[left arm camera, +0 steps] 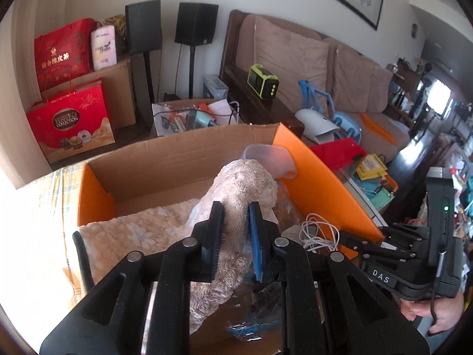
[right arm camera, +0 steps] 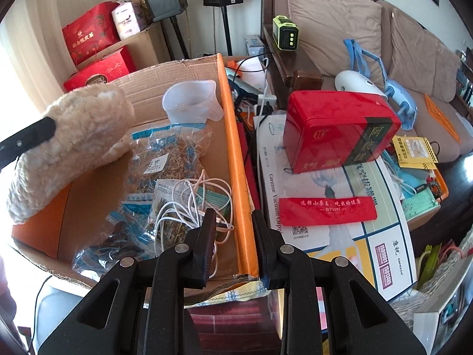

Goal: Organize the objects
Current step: 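Carry the pink mitt over the orange box with the left gripper, then open the left gripper to drop the mitt, then move to the white pad, then grasp the white rounded square pad with the left gripper, then lift and carry the white pad into the orange box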

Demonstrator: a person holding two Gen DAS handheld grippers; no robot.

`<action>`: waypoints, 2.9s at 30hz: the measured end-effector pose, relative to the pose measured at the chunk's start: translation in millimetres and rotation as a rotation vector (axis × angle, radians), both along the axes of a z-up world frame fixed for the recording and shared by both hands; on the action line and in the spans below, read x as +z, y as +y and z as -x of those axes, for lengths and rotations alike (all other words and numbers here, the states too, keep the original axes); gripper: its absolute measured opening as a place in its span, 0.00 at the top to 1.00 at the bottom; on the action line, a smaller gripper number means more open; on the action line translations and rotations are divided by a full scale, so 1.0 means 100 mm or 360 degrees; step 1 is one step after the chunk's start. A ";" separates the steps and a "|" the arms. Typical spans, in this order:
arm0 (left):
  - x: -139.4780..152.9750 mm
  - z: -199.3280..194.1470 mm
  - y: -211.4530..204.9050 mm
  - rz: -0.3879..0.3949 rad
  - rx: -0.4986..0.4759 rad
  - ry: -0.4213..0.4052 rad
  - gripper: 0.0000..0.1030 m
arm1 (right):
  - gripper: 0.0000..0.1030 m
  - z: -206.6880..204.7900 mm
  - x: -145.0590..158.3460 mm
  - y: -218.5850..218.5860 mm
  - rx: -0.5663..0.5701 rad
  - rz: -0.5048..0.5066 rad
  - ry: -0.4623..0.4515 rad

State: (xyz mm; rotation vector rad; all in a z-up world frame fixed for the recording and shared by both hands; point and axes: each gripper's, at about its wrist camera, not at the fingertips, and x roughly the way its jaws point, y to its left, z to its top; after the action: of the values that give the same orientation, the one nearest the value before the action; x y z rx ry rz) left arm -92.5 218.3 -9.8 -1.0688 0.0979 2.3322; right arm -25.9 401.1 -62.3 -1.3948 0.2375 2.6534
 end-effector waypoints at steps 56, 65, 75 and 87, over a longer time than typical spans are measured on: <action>-0.54 0.28 -2.68 0.0141 0.0622 -0.0184 0.22 | 0.75 -0.02 0.00 0.00 0.0001 0.0007 0.0004; -0.87 0.40 -2.58 0.0080 0.0645 -0.0300 0.22 | 0.74 -0.02 0.00 0.00 0.0000 0.0008 0.0003; -1.03 0.46 -2.20 0.0267 0.0616 -0.0273 0.22 | 0.74 -0.02 0.00 0.00 0.0000 0.0006 0.0003; -1.11 0.45 -2.24 0.0231 0.0647 -0.0290 0.30 | 0.73 -0.03 -0.01 0.00 0.0000 0.0003 0.0004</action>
State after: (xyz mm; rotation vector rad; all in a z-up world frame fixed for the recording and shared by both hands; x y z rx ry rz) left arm -137.2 -5.9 -120.6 -1.4847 -0.0232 2.5978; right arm -23.1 401.3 -63.0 -1.3925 0.2402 2.6557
